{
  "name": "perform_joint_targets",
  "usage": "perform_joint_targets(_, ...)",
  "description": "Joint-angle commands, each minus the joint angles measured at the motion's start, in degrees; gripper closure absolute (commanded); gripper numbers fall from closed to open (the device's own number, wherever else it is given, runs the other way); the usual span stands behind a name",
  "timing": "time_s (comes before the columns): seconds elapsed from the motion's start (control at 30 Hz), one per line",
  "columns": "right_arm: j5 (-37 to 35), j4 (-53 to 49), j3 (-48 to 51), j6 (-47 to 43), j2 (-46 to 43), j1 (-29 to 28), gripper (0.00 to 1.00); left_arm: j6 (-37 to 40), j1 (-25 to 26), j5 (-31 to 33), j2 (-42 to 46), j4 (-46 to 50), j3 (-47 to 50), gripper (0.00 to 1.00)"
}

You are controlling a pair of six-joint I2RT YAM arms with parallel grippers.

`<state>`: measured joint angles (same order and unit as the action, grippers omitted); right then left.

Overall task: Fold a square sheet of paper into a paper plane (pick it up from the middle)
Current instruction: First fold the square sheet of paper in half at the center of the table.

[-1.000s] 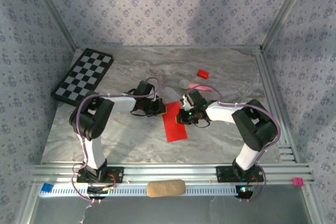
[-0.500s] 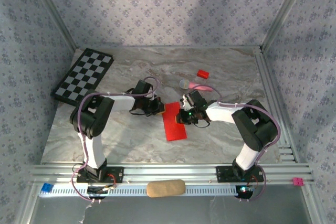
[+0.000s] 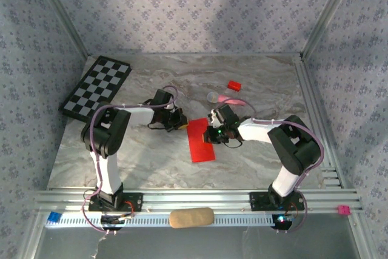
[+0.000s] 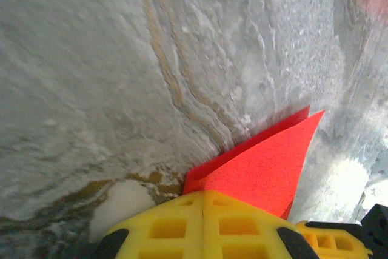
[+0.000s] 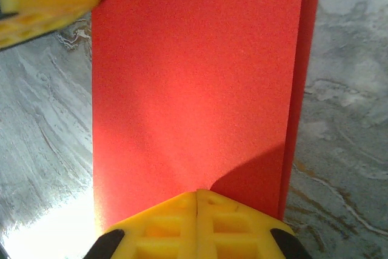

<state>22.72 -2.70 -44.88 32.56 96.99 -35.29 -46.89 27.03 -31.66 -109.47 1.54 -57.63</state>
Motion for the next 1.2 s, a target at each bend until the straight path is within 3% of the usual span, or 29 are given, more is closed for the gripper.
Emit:
perform_joint_targets(0.0,-3.6,-9.2,3.2,0.3,0.9,-0.2,1.0,-1.7,-2.8,9.5,-2.4,2.2,-0.8,0.96)
perform_joint_targets(0.53,-3.4,-9.1,3.3,0.3,0.0,-0.3,1.0,-3.6,-2.7,14.2,-2.4,7.4,-4.0,0.96)
perform_joint_targets(0.9,-3.6,-8.2,3.1,1.2,0.0,-0.3,1.0,2.2,2.2,13.6,5.0,10.4,-6.4,0.94)
perform_joint_targets(1.17,-4.3,-8.6,3.1,1.3,0.5,-0.3,1.0,4.7,3.4,-1.0,3.7,-1.8,-1.2,0.94)
